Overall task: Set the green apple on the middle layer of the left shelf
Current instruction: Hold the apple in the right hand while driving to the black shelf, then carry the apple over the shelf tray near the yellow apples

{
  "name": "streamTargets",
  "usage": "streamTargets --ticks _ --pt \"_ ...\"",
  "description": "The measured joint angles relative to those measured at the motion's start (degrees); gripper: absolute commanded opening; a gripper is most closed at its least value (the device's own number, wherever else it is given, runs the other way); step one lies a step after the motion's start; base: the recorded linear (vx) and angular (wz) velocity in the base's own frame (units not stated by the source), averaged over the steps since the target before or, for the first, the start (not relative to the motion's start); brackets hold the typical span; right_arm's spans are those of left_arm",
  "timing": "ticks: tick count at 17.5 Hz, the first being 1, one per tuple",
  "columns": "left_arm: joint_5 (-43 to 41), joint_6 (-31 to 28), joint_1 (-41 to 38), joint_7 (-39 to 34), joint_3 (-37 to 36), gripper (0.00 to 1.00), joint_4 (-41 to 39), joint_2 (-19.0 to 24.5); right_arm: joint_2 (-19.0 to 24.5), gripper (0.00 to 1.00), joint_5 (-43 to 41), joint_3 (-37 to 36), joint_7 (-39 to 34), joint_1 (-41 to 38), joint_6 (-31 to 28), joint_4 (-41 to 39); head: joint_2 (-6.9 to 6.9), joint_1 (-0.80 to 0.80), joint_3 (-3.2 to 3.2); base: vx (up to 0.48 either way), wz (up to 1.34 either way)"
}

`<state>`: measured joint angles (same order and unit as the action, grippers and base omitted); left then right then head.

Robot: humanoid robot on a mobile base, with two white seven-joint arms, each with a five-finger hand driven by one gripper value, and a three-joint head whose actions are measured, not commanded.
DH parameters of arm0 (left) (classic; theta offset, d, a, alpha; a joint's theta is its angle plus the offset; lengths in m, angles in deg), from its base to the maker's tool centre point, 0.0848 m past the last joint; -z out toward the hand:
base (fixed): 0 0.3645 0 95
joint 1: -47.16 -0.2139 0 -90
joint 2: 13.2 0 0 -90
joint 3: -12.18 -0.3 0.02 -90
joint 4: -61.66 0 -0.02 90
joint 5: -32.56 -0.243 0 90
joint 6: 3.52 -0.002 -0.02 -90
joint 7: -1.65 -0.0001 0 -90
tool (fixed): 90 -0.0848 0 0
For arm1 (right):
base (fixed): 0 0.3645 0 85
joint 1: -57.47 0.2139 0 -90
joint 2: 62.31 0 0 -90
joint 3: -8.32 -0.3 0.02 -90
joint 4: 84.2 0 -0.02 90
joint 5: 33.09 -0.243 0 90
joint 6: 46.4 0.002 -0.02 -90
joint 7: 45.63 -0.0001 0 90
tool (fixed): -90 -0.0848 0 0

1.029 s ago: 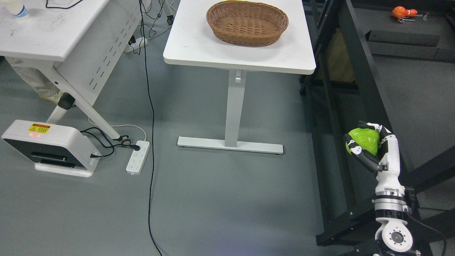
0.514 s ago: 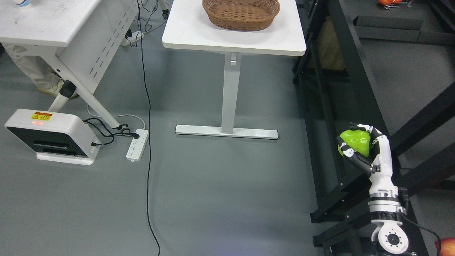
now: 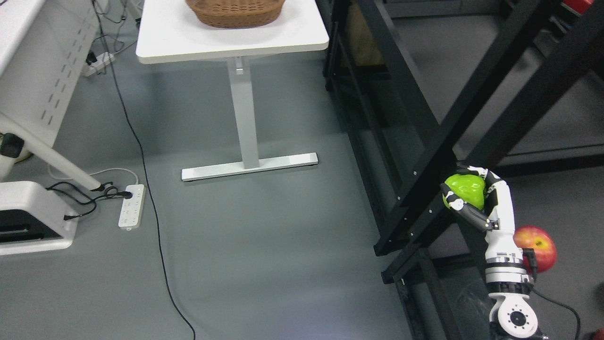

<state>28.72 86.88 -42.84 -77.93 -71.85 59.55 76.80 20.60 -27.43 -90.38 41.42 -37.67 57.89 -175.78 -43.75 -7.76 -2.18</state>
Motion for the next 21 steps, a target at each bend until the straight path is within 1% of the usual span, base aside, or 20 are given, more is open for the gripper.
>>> streamTargets --ticks 6,11,17,21 --pt "0.0 0.0 0.0 0.0 0.0 1.0 0.0 0.0 -0.02 0.0 0.03 0.27 0.0 -0.04 0.01 0.0 0.0 0.0 0.0 -0.103 -0.76" --pt "0.0 0.0 0.0 0.0 0.0 1.0 0.0 0.0 -0.02 0.0 0.04 0.37 -0.08 -0.05 0.01 0.0 0.0 0.0 0.0 -0.061 -1.0" --pt "0.0 0.0 0.0 0.0 0.0 1.0 0.0 0.0 -0.02 0.0 0.05 0.42 -0.18 -0.05 0.01 0.0 0.0 0.0 0.0 0.024 -0.91" --pt "0.0 0.0 0.0 0.0 0.0 1.0 0.0 0.0 -0.05 0.0 0.05 0.41 -0.1 -0.05 0.02 0.0 0.0 0.0 0.0 0.106 -0.63"
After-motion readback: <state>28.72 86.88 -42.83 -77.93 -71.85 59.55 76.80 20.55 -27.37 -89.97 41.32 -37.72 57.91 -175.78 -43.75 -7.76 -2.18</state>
